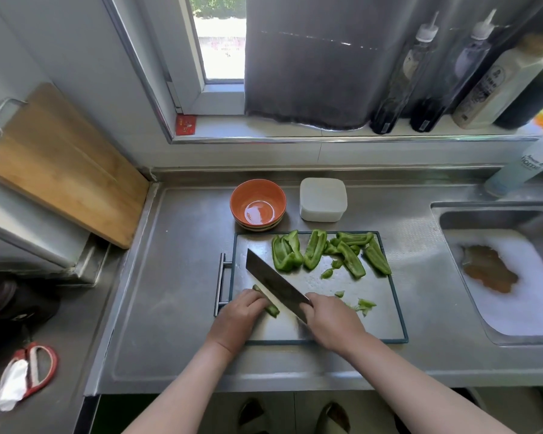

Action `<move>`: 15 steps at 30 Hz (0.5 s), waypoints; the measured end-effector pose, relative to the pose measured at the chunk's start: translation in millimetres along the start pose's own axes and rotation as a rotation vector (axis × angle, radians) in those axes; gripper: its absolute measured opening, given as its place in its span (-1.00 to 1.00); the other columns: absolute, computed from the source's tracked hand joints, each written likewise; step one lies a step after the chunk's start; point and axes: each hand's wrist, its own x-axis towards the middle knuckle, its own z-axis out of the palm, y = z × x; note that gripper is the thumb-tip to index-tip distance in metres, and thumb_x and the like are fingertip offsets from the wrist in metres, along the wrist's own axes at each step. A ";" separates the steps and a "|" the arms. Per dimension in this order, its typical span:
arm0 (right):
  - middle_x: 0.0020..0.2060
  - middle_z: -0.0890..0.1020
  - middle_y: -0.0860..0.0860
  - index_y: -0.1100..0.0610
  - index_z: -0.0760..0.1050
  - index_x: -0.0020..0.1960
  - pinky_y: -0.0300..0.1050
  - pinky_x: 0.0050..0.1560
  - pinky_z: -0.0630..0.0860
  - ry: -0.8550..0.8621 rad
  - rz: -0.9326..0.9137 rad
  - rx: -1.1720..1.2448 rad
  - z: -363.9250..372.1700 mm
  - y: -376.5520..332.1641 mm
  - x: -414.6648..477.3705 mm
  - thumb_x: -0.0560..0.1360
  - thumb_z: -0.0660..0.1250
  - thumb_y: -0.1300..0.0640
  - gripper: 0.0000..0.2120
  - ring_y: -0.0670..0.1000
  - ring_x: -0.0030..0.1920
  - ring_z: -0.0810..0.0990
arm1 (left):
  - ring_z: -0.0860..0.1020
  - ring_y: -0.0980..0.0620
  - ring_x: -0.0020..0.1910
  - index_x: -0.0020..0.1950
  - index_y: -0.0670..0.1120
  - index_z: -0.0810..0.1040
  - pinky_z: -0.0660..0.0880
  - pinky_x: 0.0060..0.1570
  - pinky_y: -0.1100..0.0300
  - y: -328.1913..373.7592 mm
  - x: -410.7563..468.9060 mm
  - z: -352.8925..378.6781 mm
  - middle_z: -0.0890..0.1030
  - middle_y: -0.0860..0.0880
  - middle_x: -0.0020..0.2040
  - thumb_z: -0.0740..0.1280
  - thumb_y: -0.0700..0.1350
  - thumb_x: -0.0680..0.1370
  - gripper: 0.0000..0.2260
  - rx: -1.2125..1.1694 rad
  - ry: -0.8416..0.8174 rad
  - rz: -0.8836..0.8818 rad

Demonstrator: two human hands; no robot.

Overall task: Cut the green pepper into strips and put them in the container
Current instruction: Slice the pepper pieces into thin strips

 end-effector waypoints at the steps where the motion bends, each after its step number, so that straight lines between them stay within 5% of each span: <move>1: -0.18 0.62 -0.03 -0.03 0.49 -0.03 -0.06 -0.27 0.38 0.006 0.001 0.015 -5.4 1.2 0.0 0.66 0.13 -0.06 -0.78 0.07 -0.17 0.56 | 0.58 0.05 -0.04 0.04 -0.05 0.64 0.62 -0.13 0.17 -4.4 2.4 -2.1 0.61 0.00 0.03 0.52 -0.26 0.43 -0.76 -0.018 0.018 -0.057; 6: -0.22 0.62 -0.04 0.00 0.50 -0.12 -0.01 -0.16 0.47 0.115 0.002 0.113 -36.9 4.8 1.1 0.66 0.17 -0.06 -0.75 0.06 -0.16 0.57 | 0.58 0.04 -0.14 -0.14 -0.07 0.66 0.60 -0.15 0.12 -15.6 26.4 -16.1 0.64 0.05 -0.10 0.29 -0.32 0.44 -0.80 -0.135 0.073 -0.272; 9: -0.27 0.60 -0.05 -0.02 0.46 -0.18 0.00 -0.15 0.49 0.157 0.018 0.160 -50.6 7.8 4.8 0.66 0.18 -0.05 -0.73 0.04 -0.19 0.58 | 0.53 0.03 -0.14 -0.12 -0.12 0.64 0.54 -0.15 0.14 -5.0 40.8 -21.1 0.59 0.01 -0.12 0.32 -0.36 0.45 -0.82 -0.116 0.127 -0.326; 12: -0.27 0.61 -0.04 0.00 0.49 -0.18 0.10 -0.10 0.60 0.190 0.043 0.268 -52.4 12.9 7.5 0.64 0.21 -0.04 -0.74 0.06 -0.19 0.62 | 0.52 -0.05 -0.11 -0.03 -0.13 0.61 0.52 -0.14 0.07 16.6 51.6 -14.4 0.58 -0.04 -0.12 0.37 -0.18 0.49 -0.91 -0.024 0.053 -0.294; 15: -0.27 0.61 -0.05 0.04 0.50 -0.18 0.07 -0.06 0.56 0.216 0.067 0.257 -48.1 18.8 3.1 0.64 0.21 -0.02 -0.73 0.06 -0.17 0.59 | 0.49 -0.05 0.00 0.16 -0.07 0.56 0.43 -0.08 0.10 34.5 59.2 -2.7 0.55 -0.04 -0.03 0.29 -0.01 0.57 -0.78 0.006 -0.078 -0.390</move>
